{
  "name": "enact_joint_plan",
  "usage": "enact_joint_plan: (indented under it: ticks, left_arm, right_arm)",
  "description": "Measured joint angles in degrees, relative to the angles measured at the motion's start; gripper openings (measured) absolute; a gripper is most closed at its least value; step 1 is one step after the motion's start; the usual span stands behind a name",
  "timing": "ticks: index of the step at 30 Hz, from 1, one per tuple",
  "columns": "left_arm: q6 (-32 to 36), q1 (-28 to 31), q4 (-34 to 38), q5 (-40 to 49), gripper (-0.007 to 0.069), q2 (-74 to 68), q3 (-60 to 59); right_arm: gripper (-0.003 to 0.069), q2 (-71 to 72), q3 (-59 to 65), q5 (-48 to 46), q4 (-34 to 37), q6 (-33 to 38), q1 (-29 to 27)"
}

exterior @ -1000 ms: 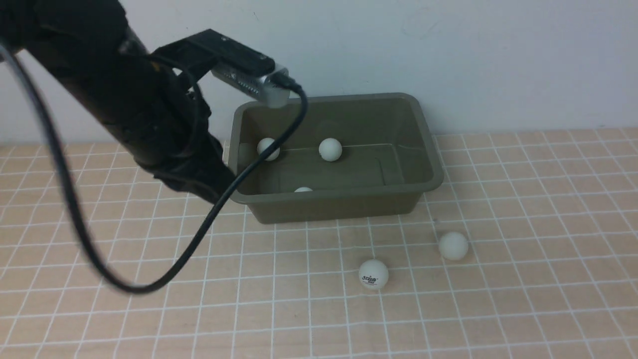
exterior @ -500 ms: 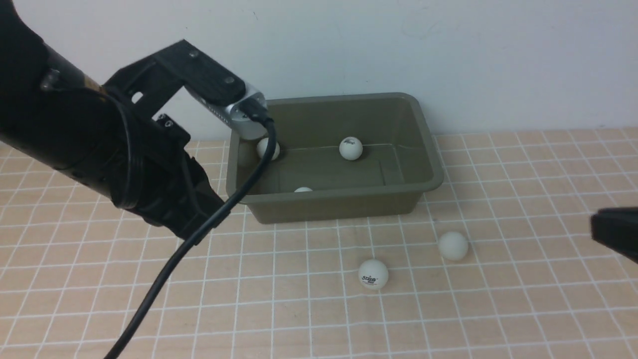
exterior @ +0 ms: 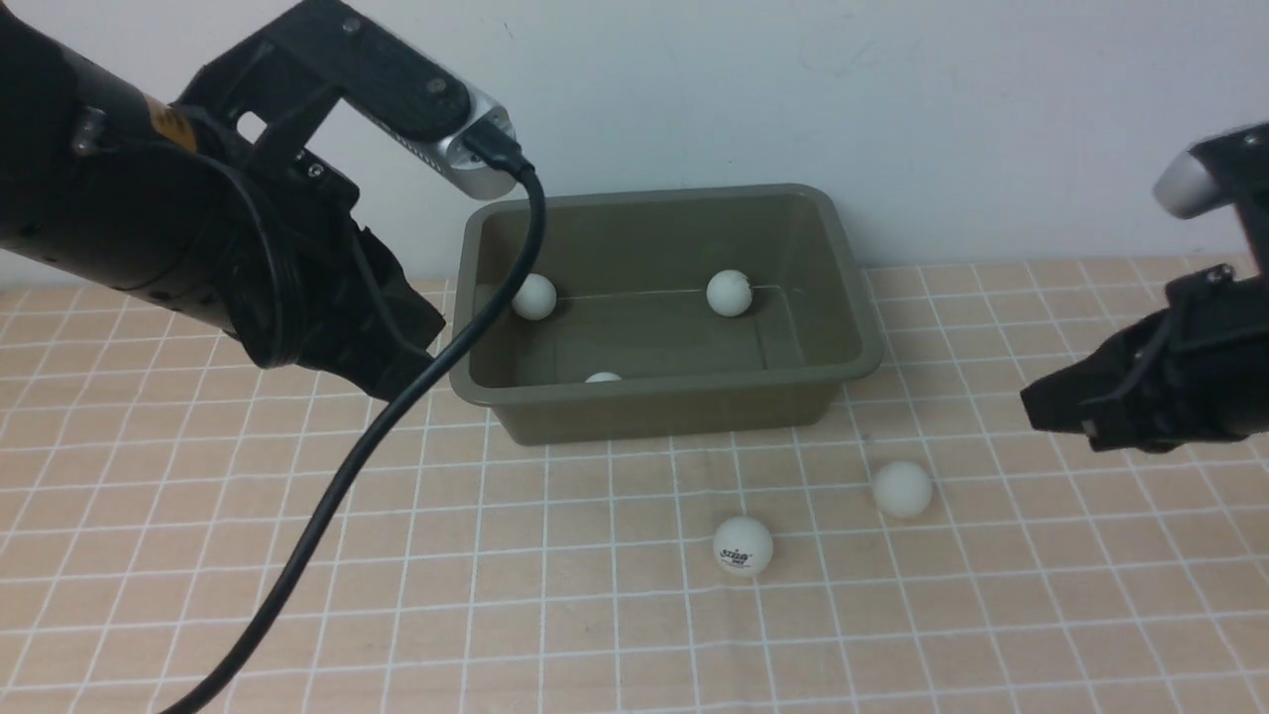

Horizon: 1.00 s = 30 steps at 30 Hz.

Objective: Put the table tennis balls into the box on the light coffee tablecloth.
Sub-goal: 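Reach for and grasp a ping pong ball on the table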

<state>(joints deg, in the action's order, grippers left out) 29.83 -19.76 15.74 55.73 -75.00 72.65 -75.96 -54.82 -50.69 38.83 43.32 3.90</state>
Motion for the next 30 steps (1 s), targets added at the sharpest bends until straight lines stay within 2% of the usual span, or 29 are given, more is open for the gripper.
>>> enact_joint_plan:
  ticks: [2, 7, 8, 10, 13, 16, 20, 30]
  left_arm:
    - [0.0, 0.0, 0.0, 0.06, -0.0066, 0.0, 0.0]
    - [0.0, 0.0, 0.0, 0.06, -0.0066, 0.0, 0.0]
    - [0.0, 0.0, 0.0, 0.06, -0.0066, 0.0, 0.0]
    - [0.0, 0.0, 0.0, 0.19, -0.0066, 0.0, 0.0]
    - [0.0, 0.0, 0.0, 0.65, -0.0066, 0.0, 0.0]
    - [0.0, 0.0, 0.0, 0.78, -0.0066, 0.0, 0.0]
    - [0.0, 0.0, 0.18, 1.35, -0.0066, 0.0, 0.0]
    - [0.0, 0.0, -0.84, 1.76, -0.0066, 0.0, 0.0]
  right_arm:
    - [0.0027, -1.51, -0.06, 1.72, 0.0, 0.0, 0.55]
    - [0.0216, -9.86, -2.2, 3.52, -2.81, 0.0, 3.99]
    - [0.0287, -12.01, -3.3, 3.66, -4.58, -0.42, 5.35]
    - [0.0381, -14.65, -5.11, 3.81, -7.09, -2.16, 6.84]
    - [0.0467, -17.62, -7.96, 3.87, -11.2, -6.21, 8.29]
    - [0.0493, -20.61, -11.86, 3.72, -16.08, -11.15, 9.07]
    - [0.0495, -24.02, -15.72, 3.02, -20.91, -15.57, 9.12]
    - [0.0495, -31.89, -17.62, 3.3, -21.33, -16.41, 9.12]
